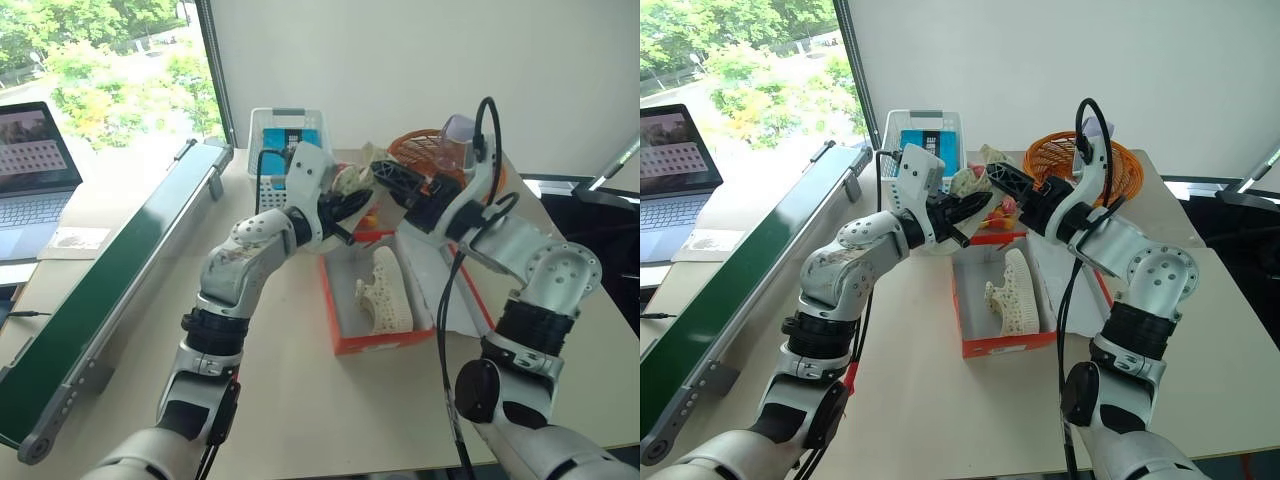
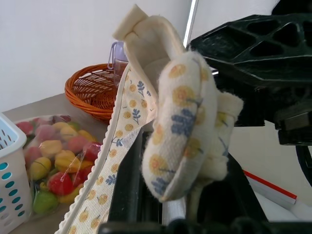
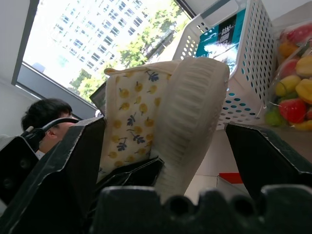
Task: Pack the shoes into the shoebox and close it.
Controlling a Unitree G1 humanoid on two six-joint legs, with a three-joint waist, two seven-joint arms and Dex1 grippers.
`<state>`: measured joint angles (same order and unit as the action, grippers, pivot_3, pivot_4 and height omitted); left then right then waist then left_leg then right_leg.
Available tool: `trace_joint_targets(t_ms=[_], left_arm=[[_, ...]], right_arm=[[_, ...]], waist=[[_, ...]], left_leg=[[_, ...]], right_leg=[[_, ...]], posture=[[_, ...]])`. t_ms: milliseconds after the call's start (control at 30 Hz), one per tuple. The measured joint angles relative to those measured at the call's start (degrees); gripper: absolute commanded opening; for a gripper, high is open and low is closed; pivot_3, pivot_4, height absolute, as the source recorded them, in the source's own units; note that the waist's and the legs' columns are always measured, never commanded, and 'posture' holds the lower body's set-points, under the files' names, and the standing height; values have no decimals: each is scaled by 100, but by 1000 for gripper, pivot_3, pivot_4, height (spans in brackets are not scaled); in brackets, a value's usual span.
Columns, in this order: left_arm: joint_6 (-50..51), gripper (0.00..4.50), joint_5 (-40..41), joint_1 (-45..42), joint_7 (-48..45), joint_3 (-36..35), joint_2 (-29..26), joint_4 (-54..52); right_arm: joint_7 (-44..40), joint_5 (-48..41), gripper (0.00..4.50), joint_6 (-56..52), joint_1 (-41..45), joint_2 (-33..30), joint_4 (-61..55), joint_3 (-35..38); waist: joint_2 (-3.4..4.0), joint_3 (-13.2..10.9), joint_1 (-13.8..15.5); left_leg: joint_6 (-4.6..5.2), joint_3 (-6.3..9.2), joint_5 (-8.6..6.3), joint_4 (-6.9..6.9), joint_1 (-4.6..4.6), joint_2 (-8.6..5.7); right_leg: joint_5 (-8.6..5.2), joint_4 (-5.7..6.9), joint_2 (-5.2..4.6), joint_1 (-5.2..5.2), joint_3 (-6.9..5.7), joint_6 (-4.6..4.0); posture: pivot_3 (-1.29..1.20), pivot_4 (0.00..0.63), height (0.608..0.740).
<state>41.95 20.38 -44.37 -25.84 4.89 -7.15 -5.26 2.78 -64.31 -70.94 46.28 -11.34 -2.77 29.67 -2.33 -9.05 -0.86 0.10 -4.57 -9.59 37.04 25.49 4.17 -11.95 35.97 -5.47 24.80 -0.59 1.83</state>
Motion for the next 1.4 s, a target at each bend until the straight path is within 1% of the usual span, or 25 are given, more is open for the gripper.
trace_joint_targets(t_ms=[67,100,167,333,433,500,567,667,833,867,967,1033,1067,1233,1333,1400], left_arm=[[100,332,8,8,38,36,39,-125],[176,332,12,13,75,39,60,-203],[234,332,11,24,153,28,81,-307],[341,332,11,30,256,25,104,-344],[440,332,11,35,288,23,109,-387],[472,332,15,48,307,20,96,-421],[496,1277,16,88,314,-18,44,-473],[651,2253,252,265,248,-230,-90,-647],[941,4256,449,658,61,-402,-710,-950],[974,4478,467,770,-47,-380,-915,-1060],[1064,4500,460,1070,-286,-376,-1542,-1292],[1069,4500,432,1169,-347,-393,-1825,-1315],[1063,4500,427,1205,-377,-399,-1936,-1323],[940,4500,401,1329,-393,-394,-2029,-1329],[908,4500,365,1482,-352,-384,-2021,-1435],[905,4500,343,1626,-309,-359,-2005,-1515]], right_arm=[[-58,1,3978,58,0,-26,70,-34],[-91,9,3838,113,0,-32,107,-62],[-122,27,3027,207,0,-38,160,-106],[-168,33,1464,312,0,-65,218,-236],[-181,34,1003,329,0,-104,229,-304],[-218,47,889,353,0,-145,229,-365],[-266,72,878,401,0,-170,229,-439],[-359,271,795,481,-2,-389,227,-587],[-546,491,727,580,20,-820,235,-670],[-641,520,726,579,60,-938,248,-732],[-891,666,718,520,298,-1379,364,-907],[-1055,724,718,341,526,-1692,520,-1023],[-1194,781,718,156,691,-1875,603,-1213],[-1819,913,718,-494,1267,-2162,1032,-1901],[-2425,1379,718,-862,1621,-2678,1407,-2884],[-2964,1582,718,-900,1642,-2780,1737,-3215]], waist=[[0,0,3],[0,0,3],[1,0,3],[1,-1,4],[1,-1,4],[1,-1,4],[1,-1,0],[3,-2,2],[6,-3,0],[9,-6,-10],[19,-12,-17],[21,-13,-4],[21,-14,-1],[21,-14,6],[22,-15,24],[21,-15,27]], left_leg=[[0,0,0,0,1,0],[0,0,0,0,0,0],[0,1,0,0,1,0],[0,2,0,0,1,0],[1,2,-1,0,2,0],[1,2,-1,0,2,0],[1,2,-1,-1,2,0],[1,2,-1,-2,2,0],[1,0,-1,-3,5,0],[0,-3,-1,-7,6,0],[0,-6,-1,-10,7,0],[0,-7,-1,-10,7,0],[1,-8,-1,-10,7,0],[1,-9,-1,-13,10,1],[1,-8,-2,-14,16,0],[3,-10,-3,-13,21,0]], right_leg=[[0,0,0,0,0,0],[0,-1,1,0,0,0],[0,0,1,0,0,0],[0,-2,1,1,0,0],[0,-3,1,1,0,0],[0,-3,1,2,0,0],[0,-3,1,2,0,0],[-1,-2,1,4,1,0],[-1,-3,1,10,4,0],[-1,-2,2,16,9,-1],[-2,1,4,24,14,-3],[-2,1,3,24,14,-4],[-2,-1,3,24,15,-4],[-3,-4,3,26,15,-5],[-3,-12,1,27,11,-6],[-2,-15,0,28,12,-4]], posture=[[0,150,740],[0,150,740],[0,150,740],[0,150,740],[0,150,740],[0,150,740],[0,150,740],[0,150,740],[0,150,740],[0,150,740],[0,150,740],[0,150,740],[0,150,740],[0,150,740],[0,150,740],[0,150,740]])
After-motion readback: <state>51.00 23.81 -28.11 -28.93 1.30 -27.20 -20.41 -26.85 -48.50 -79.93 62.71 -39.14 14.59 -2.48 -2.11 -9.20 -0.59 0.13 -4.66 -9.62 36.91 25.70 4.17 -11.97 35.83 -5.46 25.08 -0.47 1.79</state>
